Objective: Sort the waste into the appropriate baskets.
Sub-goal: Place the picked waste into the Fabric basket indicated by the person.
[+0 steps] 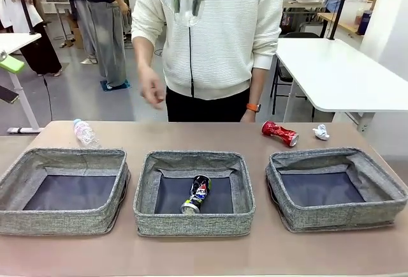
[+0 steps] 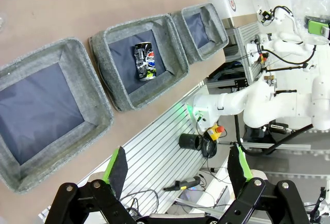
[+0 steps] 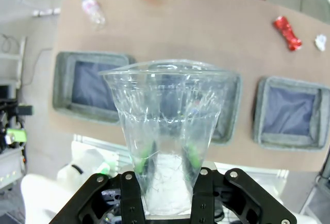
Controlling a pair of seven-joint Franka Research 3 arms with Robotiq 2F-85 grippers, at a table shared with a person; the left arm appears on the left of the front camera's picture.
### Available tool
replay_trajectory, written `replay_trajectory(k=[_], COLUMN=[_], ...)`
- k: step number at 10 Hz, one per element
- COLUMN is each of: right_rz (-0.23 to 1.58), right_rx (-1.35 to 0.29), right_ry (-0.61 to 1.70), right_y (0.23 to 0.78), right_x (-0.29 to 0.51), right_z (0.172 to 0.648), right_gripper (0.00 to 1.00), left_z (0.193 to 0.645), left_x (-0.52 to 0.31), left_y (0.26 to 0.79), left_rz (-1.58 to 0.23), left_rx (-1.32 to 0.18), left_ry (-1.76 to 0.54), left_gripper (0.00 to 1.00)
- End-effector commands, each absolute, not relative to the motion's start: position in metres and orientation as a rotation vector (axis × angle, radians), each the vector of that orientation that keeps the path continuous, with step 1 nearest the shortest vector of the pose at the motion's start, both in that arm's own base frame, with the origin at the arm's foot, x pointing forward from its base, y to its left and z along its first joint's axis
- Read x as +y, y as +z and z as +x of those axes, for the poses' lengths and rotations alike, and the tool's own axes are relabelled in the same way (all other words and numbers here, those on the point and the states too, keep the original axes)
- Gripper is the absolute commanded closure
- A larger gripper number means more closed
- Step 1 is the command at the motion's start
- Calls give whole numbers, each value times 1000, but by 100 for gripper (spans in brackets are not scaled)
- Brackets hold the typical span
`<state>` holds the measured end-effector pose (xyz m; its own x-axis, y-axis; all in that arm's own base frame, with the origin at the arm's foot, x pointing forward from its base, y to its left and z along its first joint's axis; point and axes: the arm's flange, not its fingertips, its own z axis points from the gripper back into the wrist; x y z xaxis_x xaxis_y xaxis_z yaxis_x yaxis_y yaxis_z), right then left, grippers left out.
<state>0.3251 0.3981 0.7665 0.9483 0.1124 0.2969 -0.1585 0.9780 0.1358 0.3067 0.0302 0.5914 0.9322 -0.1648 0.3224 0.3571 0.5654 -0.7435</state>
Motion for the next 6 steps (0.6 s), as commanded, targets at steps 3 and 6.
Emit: replay_trajectory(k=[3, 6], right_rz=[184, 184], right_rx=[-297, -297], right_ry=[120, 120], right_y=[761, 761], right_x=[396, 396], right_z=[322, 322], right_gripper=[70, 70], left_z=[305, 305], left_x=[32, 32], left_y=[593, 593], left_rz=[-934, -934], left_rx=[-236, -236], left_ry=[-330, -330], left_gripper=[0, 0])
